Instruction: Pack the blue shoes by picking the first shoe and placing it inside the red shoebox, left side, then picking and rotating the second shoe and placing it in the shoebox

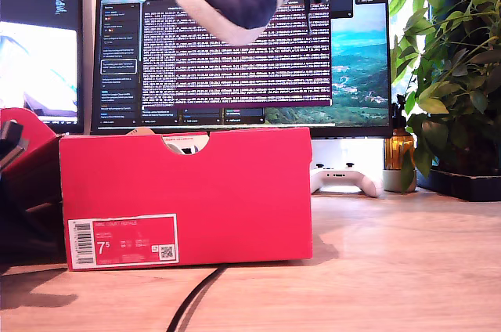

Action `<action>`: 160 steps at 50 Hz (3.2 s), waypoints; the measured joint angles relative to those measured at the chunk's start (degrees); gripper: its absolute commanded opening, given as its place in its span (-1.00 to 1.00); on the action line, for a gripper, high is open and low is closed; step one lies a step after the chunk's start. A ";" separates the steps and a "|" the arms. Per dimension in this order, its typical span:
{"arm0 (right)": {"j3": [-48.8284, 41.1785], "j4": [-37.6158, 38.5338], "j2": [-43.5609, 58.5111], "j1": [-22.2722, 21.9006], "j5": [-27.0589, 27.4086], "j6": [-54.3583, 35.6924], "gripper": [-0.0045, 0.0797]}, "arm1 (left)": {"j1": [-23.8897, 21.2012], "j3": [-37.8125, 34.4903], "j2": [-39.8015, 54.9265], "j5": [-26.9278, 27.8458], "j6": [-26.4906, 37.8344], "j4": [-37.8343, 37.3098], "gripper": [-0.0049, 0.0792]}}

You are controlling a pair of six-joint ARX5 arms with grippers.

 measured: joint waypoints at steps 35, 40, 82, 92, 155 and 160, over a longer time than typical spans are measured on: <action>0.00 0.85 9.68 2.45 2.82 -7.61 -0.92 | 0.00 0.00 0.02 0.28 -0.04 10.43 -0.93; 0.00 0.59 11.04 2.75 2.80 -8.17 -0.92 | 0.00 0.00 0.04 0.31 -0.04 11.02 -0.93; 0.02 -4.52 16.26 3.56 5.27 -16.26 -0.42 | 0.00 0.00 0.04 0.74 -0.04 11.50 -0.93; 0.04 -5.38 16.15 4.70 5.38 -16.17 -0.38 | 0.00 0.00 0.04 0.87 -0.04 11.61 -0.93; 0.70 -17.59 15.82 6.95 5.42 11.72 -0.91 | -0.02 0.24 -2.23 5.60 3.48 0.83 -0.93; 0.70 -17.62 15.19 6.95 5.40 11.72 -0.91 | 0.00 0.24 -6.64 3.41 3.87 -3.32 -0.93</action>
